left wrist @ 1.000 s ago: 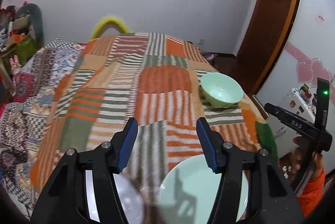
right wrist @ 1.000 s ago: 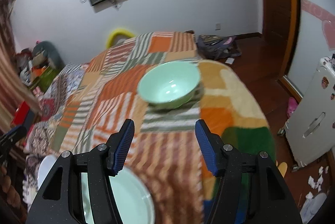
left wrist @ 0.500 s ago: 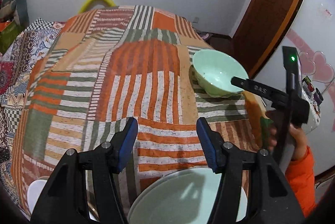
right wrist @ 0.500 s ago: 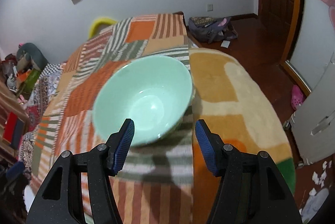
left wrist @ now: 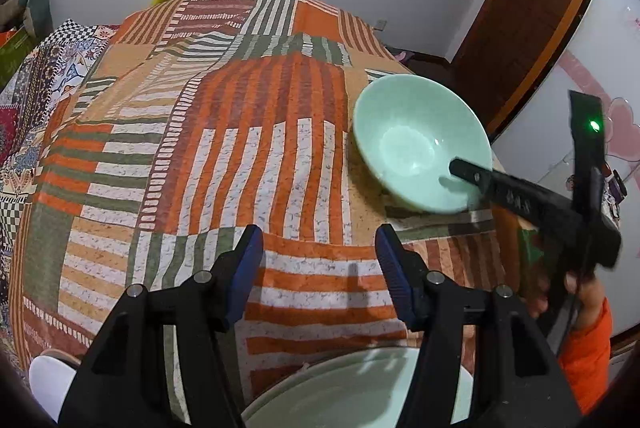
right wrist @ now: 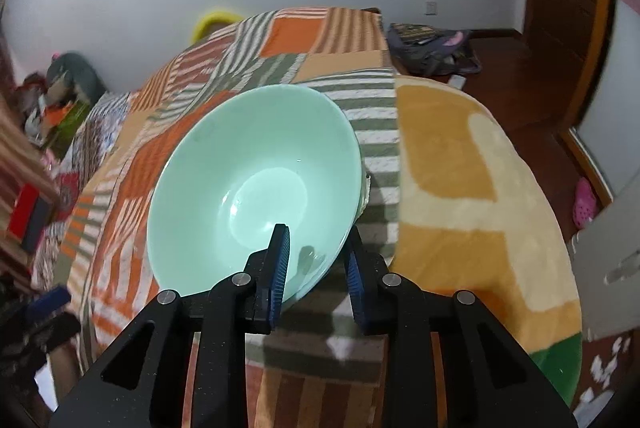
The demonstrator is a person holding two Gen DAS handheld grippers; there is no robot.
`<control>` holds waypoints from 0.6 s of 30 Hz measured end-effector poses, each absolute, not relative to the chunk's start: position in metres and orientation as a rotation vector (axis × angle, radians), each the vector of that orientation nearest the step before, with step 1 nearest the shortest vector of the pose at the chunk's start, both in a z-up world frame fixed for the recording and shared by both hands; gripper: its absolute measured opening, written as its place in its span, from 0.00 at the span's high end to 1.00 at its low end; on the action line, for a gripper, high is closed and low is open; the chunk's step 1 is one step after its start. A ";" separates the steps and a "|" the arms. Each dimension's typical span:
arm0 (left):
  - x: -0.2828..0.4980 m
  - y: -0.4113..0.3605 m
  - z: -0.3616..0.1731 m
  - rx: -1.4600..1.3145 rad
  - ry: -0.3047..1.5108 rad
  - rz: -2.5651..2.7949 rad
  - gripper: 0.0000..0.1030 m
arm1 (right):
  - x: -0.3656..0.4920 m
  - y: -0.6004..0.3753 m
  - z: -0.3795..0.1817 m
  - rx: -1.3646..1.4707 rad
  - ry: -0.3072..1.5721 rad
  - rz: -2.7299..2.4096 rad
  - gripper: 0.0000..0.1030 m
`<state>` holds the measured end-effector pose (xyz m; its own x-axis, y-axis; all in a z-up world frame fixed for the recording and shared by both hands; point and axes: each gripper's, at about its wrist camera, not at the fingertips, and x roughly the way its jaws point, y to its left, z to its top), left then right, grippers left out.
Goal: Organize plates and bowls
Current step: 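Lift the small mint green bowl with both grippers toward the stack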
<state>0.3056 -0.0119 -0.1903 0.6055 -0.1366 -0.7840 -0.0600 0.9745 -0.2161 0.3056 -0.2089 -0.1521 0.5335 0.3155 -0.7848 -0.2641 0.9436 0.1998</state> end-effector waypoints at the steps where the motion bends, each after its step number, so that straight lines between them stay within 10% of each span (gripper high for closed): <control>1: 0.308 -0.013 -0.191 -0.231 0.924 -0.043 0.44 | 0.302 -0.206 -0.152 0.043 0.948 0.361 0.76; 10: 0.332 -0.012 -0.207 -0.271 0.960 -0.046 0.46 | 0.260 -0.194 -0.150 0.006 0.970 0.502 0.76; 18: 0.346 -0.028 -0.217 -0.215 0.978 -0.054 0.83 | 0.261 -0.194 -0.155 0.067 0.991 0.515 0.76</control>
<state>0.3456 -0.0281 -0.2169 0.5594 -0.1420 -0.8167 -0.0515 0.9774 -0.2052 0.2608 -0.1943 -0.1548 0.4388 0.4444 -0.7810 -0.3842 0.8785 0.2840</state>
